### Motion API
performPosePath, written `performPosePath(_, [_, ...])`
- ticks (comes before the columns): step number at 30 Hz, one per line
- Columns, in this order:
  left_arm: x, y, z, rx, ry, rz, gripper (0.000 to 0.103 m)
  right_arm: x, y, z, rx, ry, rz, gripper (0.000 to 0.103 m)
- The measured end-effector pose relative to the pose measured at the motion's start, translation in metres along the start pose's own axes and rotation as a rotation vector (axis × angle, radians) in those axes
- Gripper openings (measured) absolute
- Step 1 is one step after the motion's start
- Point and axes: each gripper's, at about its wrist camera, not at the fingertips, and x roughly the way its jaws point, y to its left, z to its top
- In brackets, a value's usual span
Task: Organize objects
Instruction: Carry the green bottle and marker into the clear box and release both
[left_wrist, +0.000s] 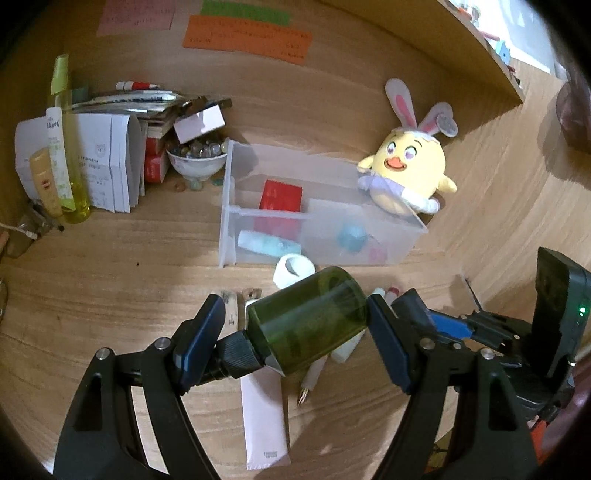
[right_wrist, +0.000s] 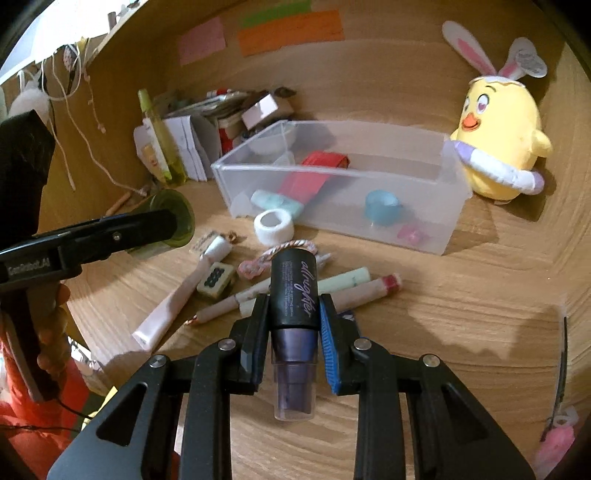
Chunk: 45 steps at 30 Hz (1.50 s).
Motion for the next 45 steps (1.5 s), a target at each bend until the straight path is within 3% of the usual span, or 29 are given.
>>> performPosePath(19, [0.017,-0.007,0.06,0.014,-0.06,-0.002,0.078,-0.004,-0.022,0.066,0.025,-0.141,-0.008,0.023])
performPosePath(29, [0.035,-0.015,0.09,0.042,-0.067,-0.004,0.078,-0.007,-0.027,0.1,-0.005,-0.196,-0.053,0.023])
performPosePath(37, [0.054,-0.014,0.111,0.049,-0.052,0.001,0.078,0.002,-0.046,0.117,0.009,-0.189,-0.103,0.023])
performPosePath(45, [0.094,-0.003,0.122,0.036,0.043,-0.027,0.078,0.029,-0.072,0.119,0.062,-0.13,-0.141,0.023])
